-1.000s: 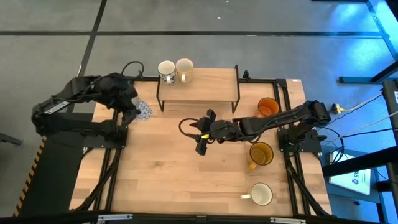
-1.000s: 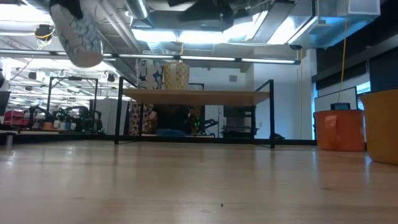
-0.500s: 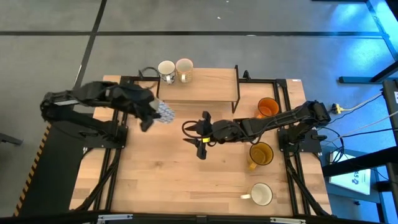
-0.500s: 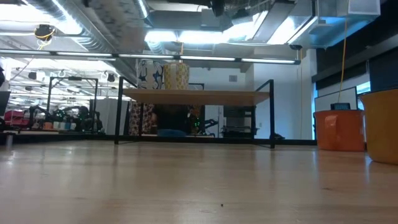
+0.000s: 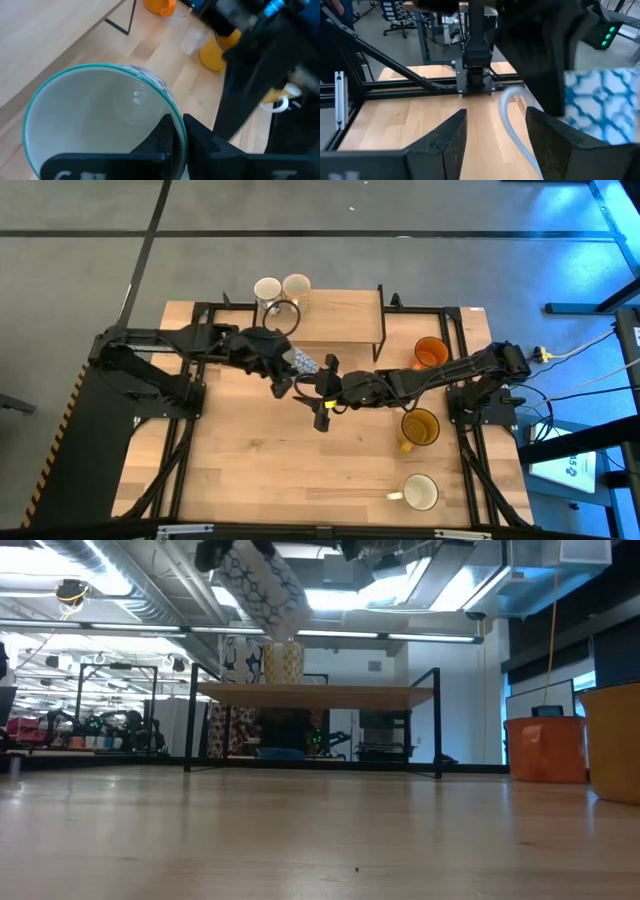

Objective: Place coffee mugs
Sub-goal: Put the light blue patterned mug on the shelf

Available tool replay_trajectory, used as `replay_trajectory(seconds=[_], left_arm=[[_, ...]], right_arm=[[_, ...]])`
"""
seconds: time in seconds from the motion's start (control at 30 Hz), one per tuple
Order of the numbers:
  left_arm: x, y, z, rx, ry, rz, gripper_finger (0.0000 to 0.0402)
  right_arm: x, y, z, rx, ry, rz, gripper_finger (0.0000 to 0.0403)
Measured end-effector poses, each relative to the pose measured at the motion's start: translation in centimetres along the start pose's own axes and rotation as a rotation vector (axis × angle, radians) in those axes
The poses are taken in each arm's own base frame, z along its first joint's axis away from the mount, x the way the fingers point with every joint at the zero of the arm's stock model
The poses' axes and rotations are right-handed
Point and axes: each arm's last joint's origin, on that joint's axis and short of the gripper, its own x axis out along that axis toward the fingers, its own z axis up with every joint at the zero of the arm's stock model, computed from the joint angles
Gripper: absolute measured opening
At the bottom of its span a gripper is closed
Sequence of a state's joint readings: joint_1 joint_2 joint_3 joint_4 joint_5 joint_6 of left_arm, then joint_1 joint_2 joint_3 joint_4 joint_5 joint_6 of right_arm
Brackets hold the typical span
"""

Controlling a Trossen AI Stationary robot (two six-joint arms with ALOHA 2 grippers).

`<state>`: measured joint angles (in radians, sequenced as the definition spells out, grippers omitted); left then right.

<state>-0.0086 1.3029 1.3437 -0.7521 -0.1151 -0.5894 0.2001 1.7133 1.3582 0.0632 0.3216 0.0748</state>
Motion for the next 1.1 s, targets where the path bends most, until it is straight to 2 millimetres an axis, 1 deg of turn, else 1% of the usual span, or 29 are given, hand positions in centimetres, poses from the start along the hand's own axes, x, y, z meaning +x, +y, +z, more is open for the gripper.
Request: replay_trajectory(seconds=[0.17, 0.43, 0.6, 0.67, 0.73, 0.93, 0.97, 1.1], left_arm=[[0.3, -0.1, 0.1, -0.005, -0.005, -0.005, 0.0016], [0.3, -0.3, 0.0, 0.002, -0.011, 0.0, 0.0016], [0.5, -0.2, -0.2, 0.008, 0.008, 0.01, 0.0016], [0.4, -0.1, -0.3, 0.01, 0.019, 0.015, 0.0016], [0.4, -0.1, -0.3, 0.01, 0.018, 0.013, 0.0016], [0.4, -0.2, -0.3, 0.028, 0.025, 0.003, 0.0016], [0.4, -0.2, -0.3, 0.029, 0.027, -0.004, 0.0016], [0.4, -0.3, -0.3, 0.037, 0.032, -0.016, 0.0029]], right_arm=[[1.1, -0.7, -1.3, 0.008, 0.063, -0.027, 0.0188], [2.6, -1.8, -2.1, 0.023, 0.07, 0.004, 0.0188], [3.6, -1.6, -2.9, 0.024, 0.068, 0.025, 0.0183], [3.8, -1.6, -3.0, 0.024, 0.06, 0.03, 0.0168], [3.8, -1.6, -2.9, 0.022, 0.052, 0.031, 0.0143], [4.1, -1.9, -2.9, -0.047, 0.047, 0.058, 0.0032], [4.1, -1.8, -2.9, -0.07, 0.043, 0.073, 0.002], [4.1, -1.8, -2.8, -0.084, 0.03, 0.085, 0.0016]])
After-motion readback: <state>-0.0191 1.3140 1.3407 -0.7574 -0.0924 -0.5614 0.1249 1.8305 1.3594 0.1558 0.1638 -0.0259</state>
